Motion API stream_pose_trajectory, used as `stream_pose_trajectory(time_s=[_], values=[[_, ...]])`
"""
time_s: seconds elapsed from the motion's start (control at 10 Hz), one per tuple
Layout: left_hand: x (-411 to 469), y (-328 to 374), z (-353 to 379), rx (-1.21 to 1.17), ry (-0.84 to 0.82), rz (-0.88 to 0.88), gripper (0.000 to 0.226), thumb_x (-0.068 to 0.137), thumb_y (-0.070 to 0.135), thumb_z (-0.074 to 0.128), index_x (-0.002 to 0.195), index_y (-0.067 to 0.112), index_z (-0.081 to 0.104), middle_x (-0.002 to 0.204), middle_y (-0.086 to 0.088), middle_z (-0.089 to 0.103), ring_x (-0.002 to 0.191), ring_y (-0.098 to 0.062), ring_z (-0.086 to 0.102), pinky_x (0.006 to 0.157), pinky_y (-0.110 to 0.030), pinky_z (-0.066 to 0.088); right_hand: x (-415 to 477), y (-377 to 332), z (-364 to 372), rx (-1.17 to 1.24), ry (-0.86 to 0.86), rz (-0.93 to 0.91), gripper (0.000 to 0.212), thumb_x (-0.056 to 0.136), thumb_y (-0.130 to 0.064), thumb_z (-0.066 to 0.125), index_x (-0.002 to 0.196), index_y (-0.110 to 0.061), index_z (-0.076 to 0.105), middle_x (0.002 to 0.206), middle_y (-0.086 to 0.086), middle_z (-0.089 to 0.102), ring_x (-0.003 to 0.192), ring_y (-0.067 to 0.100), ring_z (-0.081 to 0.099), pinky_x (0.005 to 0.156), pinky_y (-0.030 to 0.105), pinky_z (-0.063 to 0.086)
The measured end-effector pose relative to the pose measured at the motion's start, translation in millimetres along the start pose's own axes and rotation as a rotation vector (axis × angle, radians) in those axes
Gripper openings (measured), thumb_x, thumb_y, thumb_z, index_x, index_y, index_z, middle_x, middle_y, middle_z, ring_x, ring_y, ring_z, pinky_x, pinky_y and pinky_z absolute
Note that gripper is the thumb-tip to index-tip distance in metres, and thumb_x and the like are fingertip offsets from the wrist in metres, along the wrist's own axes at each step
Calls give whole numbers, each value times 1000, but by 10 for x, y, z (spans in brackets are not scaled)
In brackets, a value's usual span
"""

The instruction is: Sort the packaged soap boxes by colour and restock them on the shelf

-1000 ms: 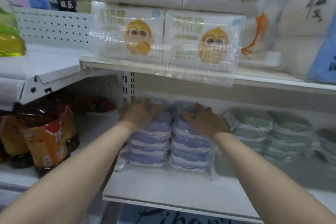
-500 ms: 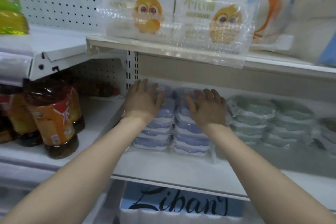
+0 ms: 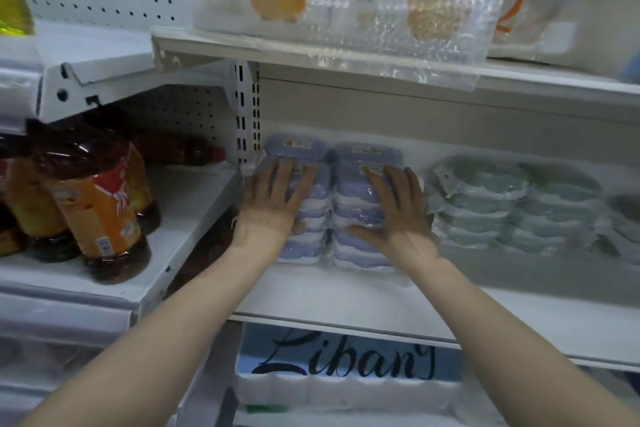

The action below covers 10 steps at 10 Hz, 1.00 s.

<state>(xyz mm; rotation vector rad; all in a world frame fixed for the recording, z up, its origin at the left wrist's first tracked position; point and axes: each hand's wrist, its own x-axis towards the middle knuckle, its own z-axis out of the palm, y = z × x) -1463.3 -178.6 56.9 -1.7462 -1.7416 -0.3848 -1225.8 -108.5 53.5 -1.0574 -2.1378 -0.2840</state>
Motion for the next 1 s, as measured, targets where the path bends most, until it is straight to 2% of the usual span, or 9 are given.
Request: stream_pose_trajectory(time_s=[0.2, 0.3, 0.4, 0.5, 0.6, 0.7, 0.8, 0.9, 1.0], values=[[62, 57, -23, 26, -110, -59, 122, 53, 56, 84, 149, 24, 16, 147, -16, 39, 130, -43, 40, 98, -59, 39, 44, 20, 12, -157, -101, 32, 105, 64, -79, 67, 149, -32, 26, 149, 6, 26, 142, 45, 21, 111, 59, 30], [82, 80, -85, 33, -154, -45, 112, 76, 58, 68, 152, 26, -7, 157, -12, 14, 142, -40, 16, 111, -60, 20, 29, -13, -56, -330, -146, 40, 103, 68, -86, 52, 151, -31, 25, 152, 7, 30, 146, 42, 17, 108, 65, 27], [114, 61, -211, 29, -234, -21, 102, 86, 60, 53, 150, 28, -18, 160, -9, -1, 146, -38, 1, 115, -61, 1, 7, -57, -138, -416, -158, 11, 95, 77, -84, 35, 152, -26, 28, 151, 11, 38, 145, 43, 20, 109, 66, 23], [110, 13, -273, -16, -197, 15, 96, 84, 60, 56, 153, 28, -3, 159, -11, 8, 145, -38, 6, 115, -60, 1, -10, -93, -235, -419, -112, -4, 81, 84, -73, 34, 149, -24, 37, 146, 14, 45, 142, 43, 29, 107, 64, 29], [45, -42, -297, -34, -66, 87, 96, 67, 54, 77, 147, 19, 36, 144, -17, 40, 134, -45, 33, 111, -60, 22, -33, -173, -363, -423, -91, -15, 72, 88, -65, 43, 147, -23, 42, 143, 12, 47, 139, 41, 34, 107, 60, 31], [-26, -52, -355, -43, -9, 109, 91, 64, 52, 80, 140, 14, 46, 136, -18, 49, 129, -44, 40, 109, -57, 30, -78, -262, -502, -430, -87, -25, 69, 90, -62, 45, 147, -23, 40, 145, 12, 46, 139, 40, 35, 109, 55, 32], [-142, -18, -554, -42, 22, 116, 82, 70, 50, 76, 137, 11, 49, 134, -18, 51, 130, -42, 41, 110, -54, 31, -175, -382, -669, -428, -102, -24, 67, 93, -58, 39, 147, -17, 41, 142, 16, 48, 135, 41, 41, 106, 52, 37], [-305, 15, -726, -79, 98, 172, 70, 69, 43, 79, 125, 8, 57, 126, -19, 57, 120, -41, 50, 104, -51, 39, -328, -473, -873, -434, -61, -116, 63, 92, -51, 44, 138, -8, 48, 131, 19, 54, 118, 40, 52, 95, 48, 44], [-459, 85, -941, -96, 188, 214, 62, 70, 40, 79, 119, 7, 59, 120, -18, 59, 112, -38, 54, 101, -48, 41, -499, -615, -1147, -470, -76, -208, 61, 93, -48, 44, 135, -4, 49, 124, 17, 56, 111, 37, 54, 92, 46, 44]])
